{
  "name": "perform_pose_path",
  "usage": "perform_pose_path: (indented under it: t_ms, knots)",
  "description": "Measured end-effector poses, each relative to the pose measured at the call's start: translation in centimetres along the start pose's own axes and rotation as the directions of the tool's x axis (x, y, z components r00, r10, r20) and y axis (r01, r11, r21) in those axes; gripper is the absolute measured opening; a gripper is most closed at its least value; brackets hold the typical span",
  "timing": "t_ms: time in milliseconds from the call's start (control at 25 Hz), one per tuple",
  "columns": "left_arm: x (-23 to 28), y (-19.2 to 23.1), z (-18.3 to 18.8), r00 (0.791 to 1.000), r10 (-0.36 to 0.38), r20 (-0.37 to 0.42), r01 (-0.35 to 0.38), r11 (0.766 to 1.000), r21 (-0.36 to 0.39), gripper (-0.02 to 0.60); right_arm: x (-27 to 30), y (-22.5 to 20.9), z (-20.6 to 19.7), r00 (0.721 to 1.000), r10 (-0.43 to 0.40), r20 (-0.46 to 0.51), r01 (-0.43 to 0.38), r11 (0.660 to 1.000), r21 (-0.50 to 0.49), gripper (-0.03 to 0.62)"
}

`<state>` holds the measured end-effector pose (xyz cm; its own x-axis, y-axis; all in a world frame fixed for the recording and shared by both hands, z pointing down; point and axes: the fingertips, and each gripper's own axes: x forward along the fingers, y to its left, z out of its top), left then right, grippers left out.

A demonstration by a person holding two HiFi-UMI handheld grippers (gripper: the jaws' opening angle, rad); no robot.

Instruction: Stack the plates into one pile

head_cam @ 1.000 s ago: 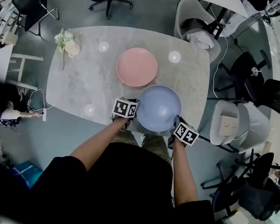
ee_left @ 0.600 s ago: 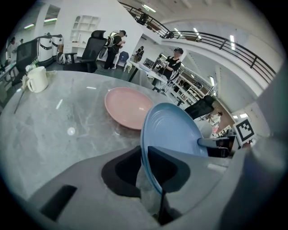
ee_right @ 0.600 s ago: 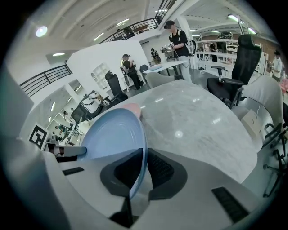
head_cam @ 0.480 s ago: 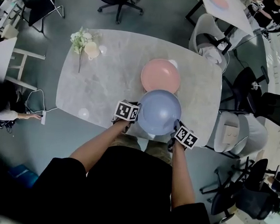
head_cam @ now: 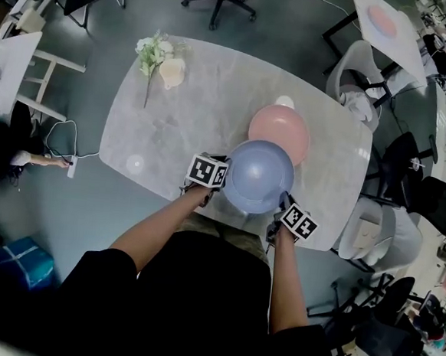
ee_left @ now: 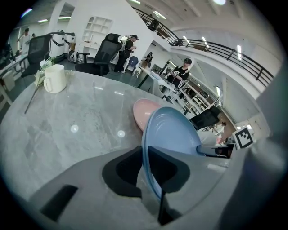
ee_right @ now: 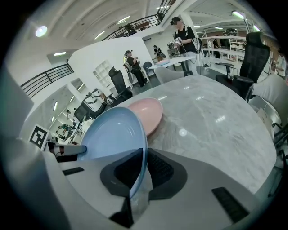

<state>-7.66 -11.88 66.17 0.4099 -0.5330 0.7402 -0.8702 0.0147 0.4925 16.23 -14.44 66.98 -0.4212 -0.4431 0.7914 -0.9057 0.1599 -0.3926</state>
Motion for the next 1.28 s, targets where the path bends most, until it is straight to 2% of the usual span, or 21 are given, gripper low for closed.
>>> perform_pose_path:
  t_ms: [360, 840, 1280]
  knots:
    - [1.6, 0.8, 2.8, 1.000, 0.028, 0.011, -0.027, 0.998, -0.058, 0.054, 2.7, 0.4, 5.2, 0.999, 0.031, -0.020, -0.032, 0.998, -0.055, 0.035]
    - [6.8, 0.9, 7.3, 0.999, 0.051, -0.008, -0.051, 0.997, -0.062, 0.054, 7.1, -2.2, 10.2, 0.998, 0.042, -0.039, -0.044, 0.998, -0.049, 0.035]
    - [10.9, 0.5, 9.1, 0.997, 0.061, -0.057, -0.064, 0.996, -0.062, 0.057, 10.0, -4.8, 13.3, 0.996, 0.052, -0.066, -0.056, 0.996, -0.069, 0.036]
